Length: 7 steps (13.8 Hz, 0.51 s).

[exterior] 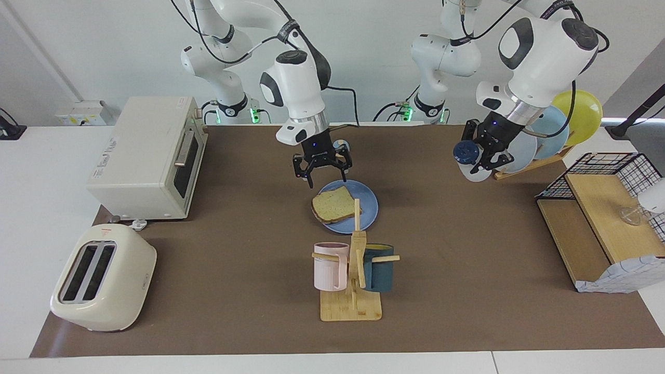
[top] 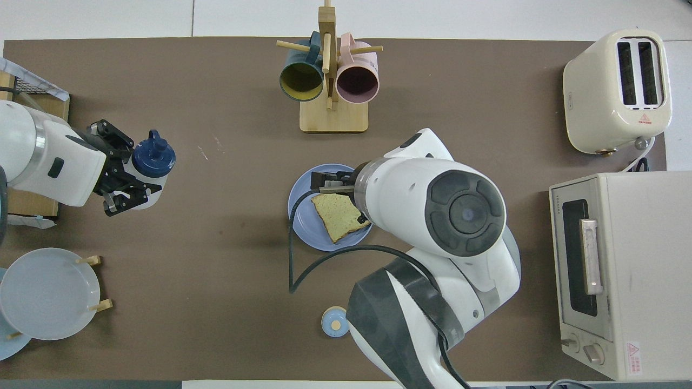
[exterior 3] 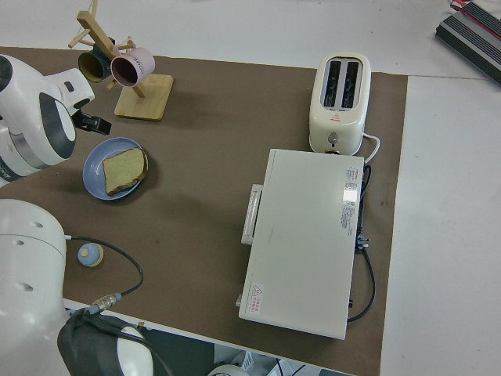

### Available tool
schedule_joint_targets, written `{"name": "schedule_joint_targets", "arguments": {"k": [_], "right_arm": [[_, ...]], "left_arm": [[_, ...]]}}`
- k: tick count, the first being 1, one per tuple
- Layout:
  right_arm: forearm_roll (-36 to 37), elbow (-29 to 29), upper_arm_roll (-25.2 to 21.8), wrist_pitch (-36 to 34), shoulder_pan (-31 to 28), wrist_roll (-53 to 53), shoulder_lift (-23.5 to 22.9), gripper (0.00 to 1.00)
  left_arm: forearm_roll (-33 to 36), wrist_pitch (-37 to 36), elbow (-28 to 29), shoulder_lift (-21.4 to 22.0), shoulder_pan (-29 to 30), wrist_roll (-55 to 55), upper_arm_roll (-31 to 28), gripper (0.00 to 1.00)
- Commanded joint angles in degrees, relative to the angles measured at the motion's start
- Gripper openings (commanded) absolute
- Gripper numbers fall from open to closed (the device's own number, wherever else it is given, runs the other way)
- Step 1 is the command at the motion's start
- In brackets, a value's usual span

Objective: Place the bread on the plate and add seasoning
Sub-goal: 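Release the toast with the right gripper while the left gripper brings the bottle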

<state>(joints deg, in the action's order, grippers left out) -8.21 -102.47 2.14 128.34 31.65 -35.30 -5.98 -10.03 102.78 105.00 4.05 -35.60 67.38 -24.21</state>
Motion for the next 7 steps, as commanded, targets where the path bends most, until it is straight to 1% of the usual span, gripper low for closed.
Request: {"name": "schedule_joint_targets", "arguments": {"k": [1,3,5,7], "right_arm": [[-6.62,7.09,0.32,-4.84,-1.50,1.03,-2.29,1.00],[-10.84,11.74,0.32,-9.58,-2.03,1.55,-2.20,1.00],[-15.59,17.28,0.32,-14.23,-2.03,0.86,-2.37,1.00],[-16.57,18.53,0.41,-14.70,-1.33,0.50,-2.29,1.00]], "left_arm": [[0.97,-1.43,2.31,2.63,-0.35,1.09,1.79,0.00],[0.97,-3.62,2.93,3.41,-0.35,0.03,4.07,0.00],[0.97,-3.72,4.94,5.43,-0.44,-3.03,5.66,0.00],[0.97,-3.46,7.23,7.63,-0.35,-4.71,7.41,0.00]]}}
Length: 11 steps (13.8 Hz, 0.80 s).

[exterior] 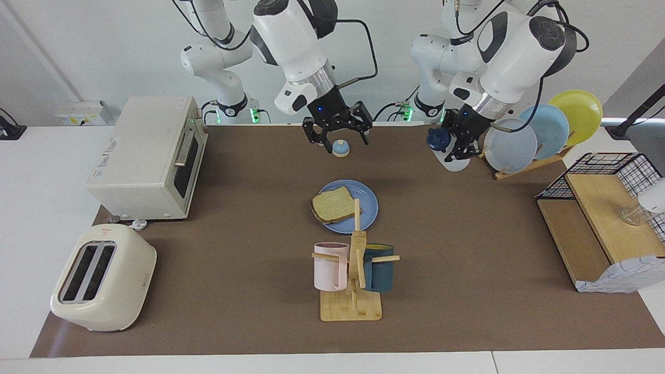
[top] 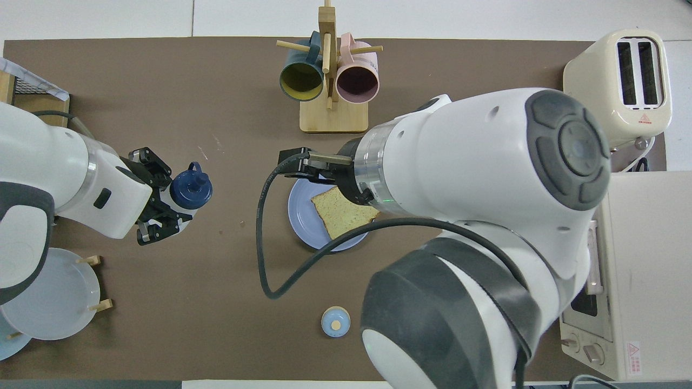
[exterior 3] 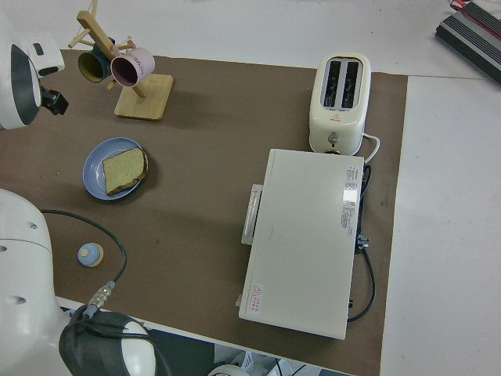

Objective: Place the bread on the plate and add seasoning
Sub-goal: 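Reach the right gripper to the blue bottle cap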

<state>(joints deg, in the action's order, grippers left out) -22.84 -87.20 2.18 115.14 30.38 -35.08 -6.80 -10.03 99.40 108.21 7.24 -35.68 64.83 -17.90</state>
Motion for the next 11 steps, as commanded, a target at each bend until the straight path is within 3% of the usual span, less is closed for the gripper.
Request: {"name": "schedule_joint_targets", "arguments": {"k": [1,11], "right_arm": [[-1.94,3.26,0.46,-1.15,-0.06,0.36,-1.02,1.00],[-1.41,-0.69,1.69,7.46,5.39,-3.42,0.91,0.99]], "left_arm": [[0.97,0.00,5.24,5.40,-0.36,-3.56,1.47,0.00],[0.88,0.44,7.01,7.78,-0.27,-10.25,5.25,0.00]]}}
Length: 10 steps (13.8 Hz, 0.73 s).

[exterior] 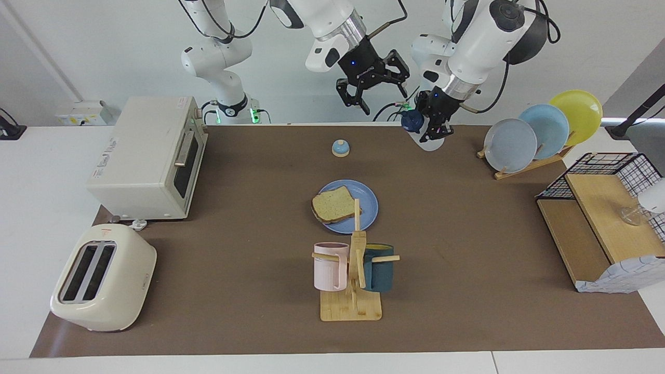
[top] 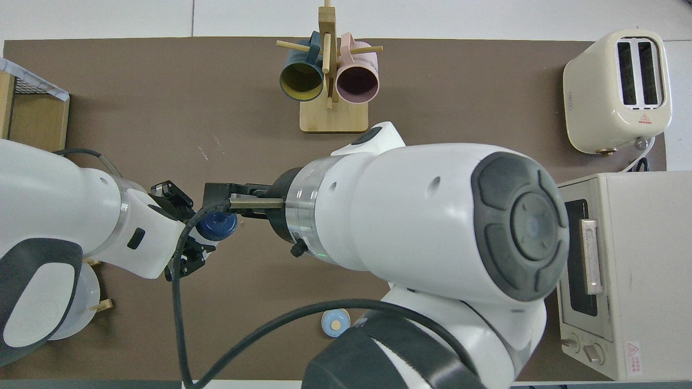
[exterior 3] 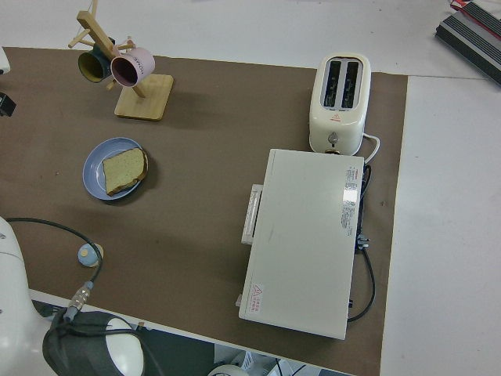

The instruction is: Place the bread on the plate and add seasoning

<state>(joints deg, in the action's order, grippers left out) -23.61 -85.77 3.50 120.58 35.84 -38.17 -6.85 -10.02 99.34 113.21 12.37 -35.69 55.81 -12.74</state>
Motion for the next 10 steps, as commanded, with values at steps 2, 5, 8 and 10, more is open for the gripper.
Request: {"name": "schedule_joint_targets", "arguments": {"k": [2,5,8,10], "right_arm": [[-0.65,-2.21,0.37,2.29,0.02,-0.50,0.97,0.76],[-0.73,-2.21,0.37,4.65,1.86,-0.94,0.61,0.58],[-0.03,-2.21,0.45,7.03,2.48,-2.17,0.00,0.54],[1.02,-3.78,0.45,7.38,3.89,-1.47,-0.35,0.48]], "left_arm": [[0.88,1.20,3.07,3.10,-0.26,-1.23,0.09,0.00],[0.88,3.84,6.13,5.20,-0.26,-2.63,0.35,0.00],[0.88,4.90,7.11,5.91,-0.26,-3.42,0.79,0.00],[0.88,4.99,7.11,5.91,-0.26,-3.42,0.79,0.00]]}}
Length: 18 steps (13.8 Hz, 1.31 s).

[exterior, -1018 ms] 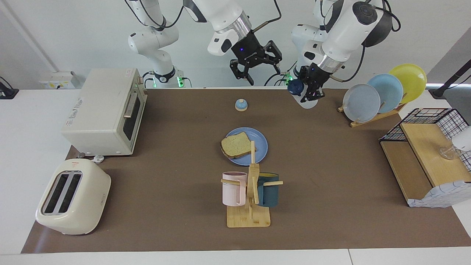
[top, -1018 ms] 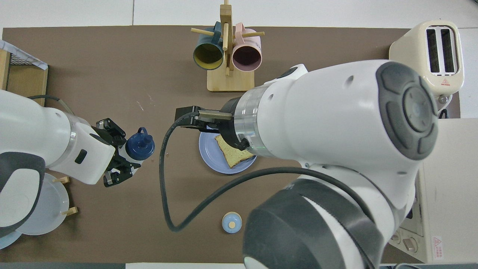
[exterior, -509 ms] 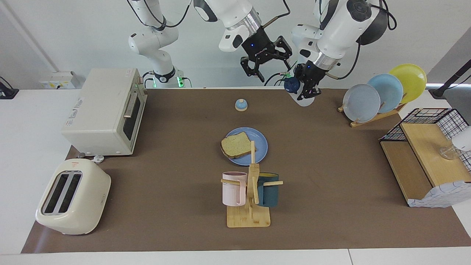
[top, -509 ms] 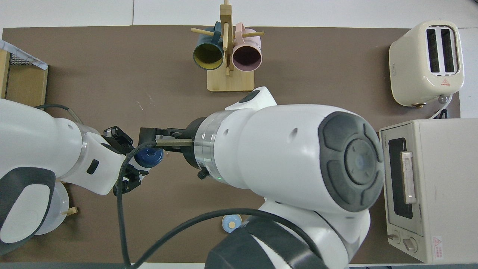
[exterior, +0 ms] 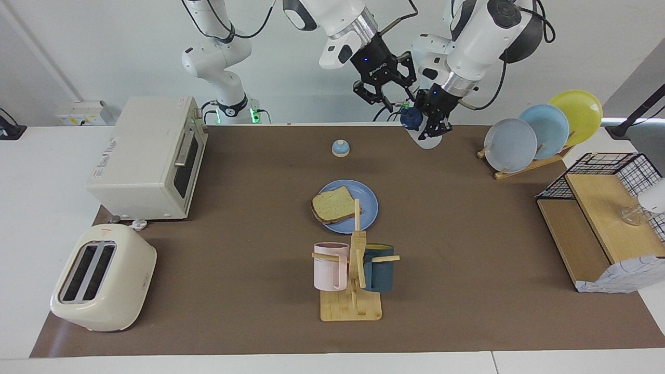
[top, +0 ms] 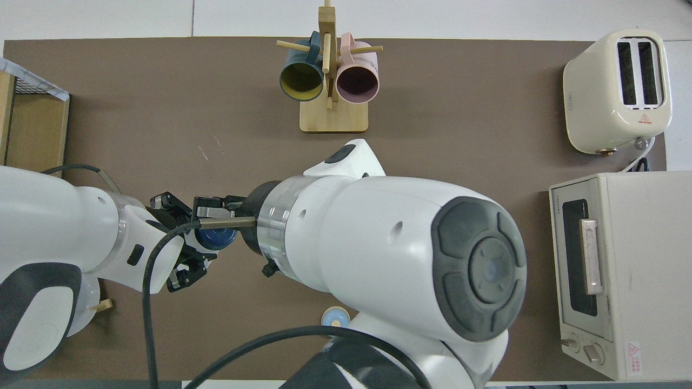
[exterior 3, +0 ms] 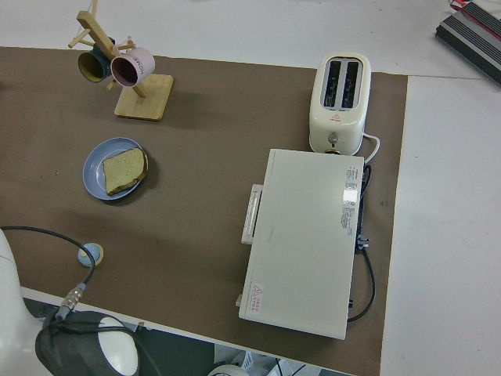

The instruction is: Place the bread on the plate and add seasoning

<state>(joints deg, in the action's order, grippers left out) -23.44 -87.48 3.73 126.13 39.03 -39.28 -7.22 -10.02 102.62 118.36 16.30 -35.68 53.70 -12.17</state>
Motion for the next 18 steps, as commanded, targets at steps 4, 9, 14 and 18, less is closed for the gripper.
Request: {"name": "schedule_joint_targets", "arguments": {"k": [4,9,14,18], "right_arm": [[1.29,-2.08,0.22,1.84,0.96,-0.54,-0.17,0.45],[1.29,-1.55,0.22,1.66,0.79,-0.71,-0.34,0.41],[1.29,-1.64,0.22,1.66,0.26,-0.54,-0.43,0.32],[1.29,-1.55,0.22,1.75,0.35,-0.80,-0.43,0.13]], "left_arm": [[0.80,1.97,1.97,1.98,-0.27,-1.32,0.21,0.00],[0.80,1.97,1.97,1.98,-0.27,-1.41,0.21,0.00],[0.71,2.15,1.97,1.98,-0.27,-1.93,0.21,0.00],[0.71,2.24,1.97,1.98,-0.18,-2.20,0.21,0.00]]}}
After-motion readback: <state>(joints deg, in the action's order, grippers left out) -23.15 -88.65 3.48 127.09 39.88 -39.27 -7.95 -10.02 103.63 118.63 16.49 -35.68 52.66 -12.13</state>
